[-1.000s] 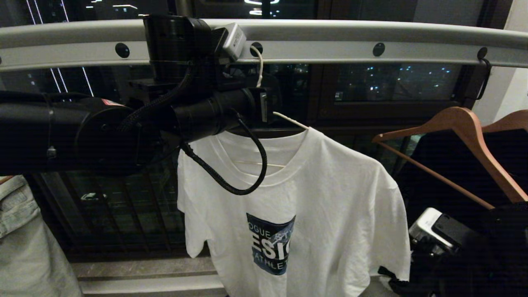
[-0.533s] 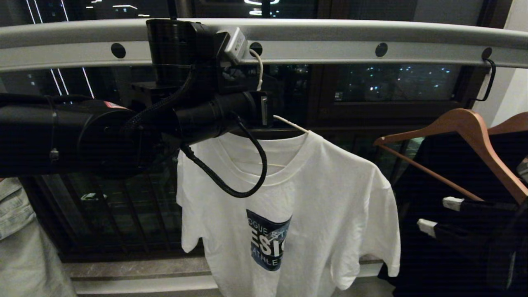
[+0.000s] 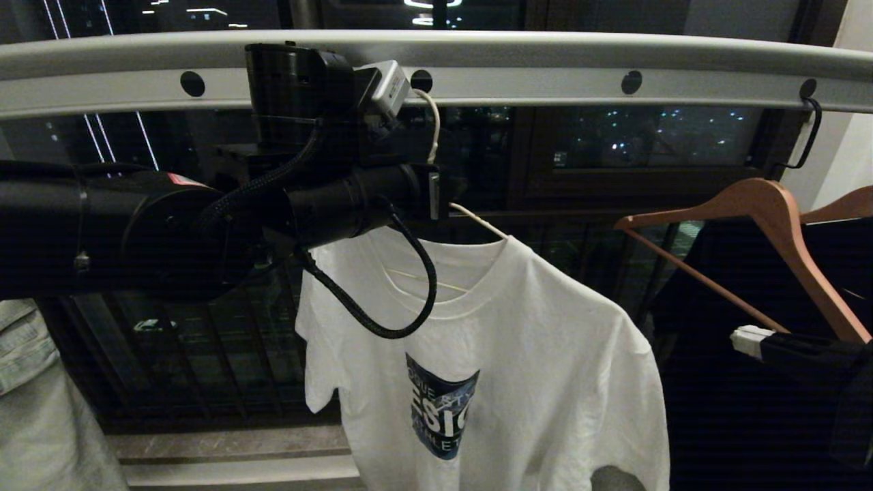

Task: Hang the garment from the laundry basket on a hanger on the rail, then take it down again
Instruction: Take the clothes off the clothes rack

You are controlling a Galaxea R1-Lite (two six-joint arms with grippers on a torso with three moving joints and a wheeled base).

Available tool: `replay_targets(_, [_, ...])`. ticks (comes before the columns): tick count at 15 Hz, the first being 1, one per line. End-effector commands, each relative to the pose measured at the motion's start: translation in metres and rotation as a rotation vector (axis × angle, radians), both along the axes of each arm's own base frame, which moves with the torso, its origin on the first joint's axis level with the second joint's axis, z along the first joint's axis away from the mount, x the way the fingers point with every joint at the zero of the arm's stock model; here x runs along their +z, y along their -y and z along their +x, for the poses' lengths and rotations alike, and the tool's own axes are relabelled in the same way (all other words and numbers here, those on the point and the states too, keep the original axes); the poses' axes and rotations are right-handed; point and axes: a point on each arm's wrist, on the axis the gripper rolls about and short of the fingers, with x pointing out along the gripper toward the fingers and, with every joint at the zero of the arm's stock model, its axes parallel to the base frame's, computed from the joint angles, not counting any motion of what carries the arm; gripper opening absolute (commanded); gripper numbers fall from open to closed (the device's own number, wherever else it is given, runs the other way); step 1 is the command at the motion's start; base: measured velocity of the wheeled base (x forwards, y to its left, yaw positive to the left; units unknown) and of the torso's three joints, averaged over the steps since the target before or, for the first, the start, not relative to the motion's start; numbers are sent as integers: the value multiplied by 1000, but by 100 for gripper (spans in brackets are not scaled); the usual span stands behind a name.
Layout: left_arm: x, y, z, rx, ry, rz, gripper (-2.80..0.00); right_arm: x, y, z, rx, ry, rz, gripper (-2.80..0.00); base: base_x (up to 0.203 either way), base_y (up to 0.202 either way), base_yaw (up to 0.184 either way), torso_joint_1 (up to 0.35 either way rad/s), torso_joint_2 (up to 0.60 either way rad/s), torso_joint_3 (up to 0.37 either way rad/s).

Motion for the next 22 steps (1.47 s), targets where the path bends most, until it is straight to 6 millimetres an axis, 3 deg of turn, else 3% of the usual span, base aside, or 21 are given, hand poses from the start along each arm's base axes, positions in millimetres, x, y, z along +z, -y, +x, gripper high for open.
replay_targets(1, [2, -11, -16, -2, -2, 2, 0, -1, -1, 2, -4, -11, -5, -280, 0, 0, 0, 0, 0, 0])
replay_targets(5, [16, -46, -61, -3, 30, -22, 0, -1, -2, 5, -7, -17, -8, -280, 0, 0, 0, 0, 0, 0])
replay_targets(9, [26, -91, -121, -12, 57, -45, 0, -1, 1, 6, -26, -20, -7, -280, 0, 0, 0, 0, 0, 0])
replay_targets(14, [22, -142, -189, -34, 82, -70, 0, 1, 6, 0, -52, -9, 29, -280, 0, 0, 0, 0, 0, 0])
replay_targets(15, [19, -151, -200, -38, 74, -65, -280, 1, 7, -1, -53, -4, 33, -280, 0, 0, 0, 0, 0, 0])
replay_targets(19, [7, -184, -244, -39, 74, -69, -280, 6, 13, -15, -74, 36, 78, -280, 0, 0, 0, 0, 0, 0])
replay_targets(22, [-11, -203, -268, -25, 104, -89, -280, 18, 27, -40, -158, 154, 120, -280, 0, 0, 0, 0, 0, 0])
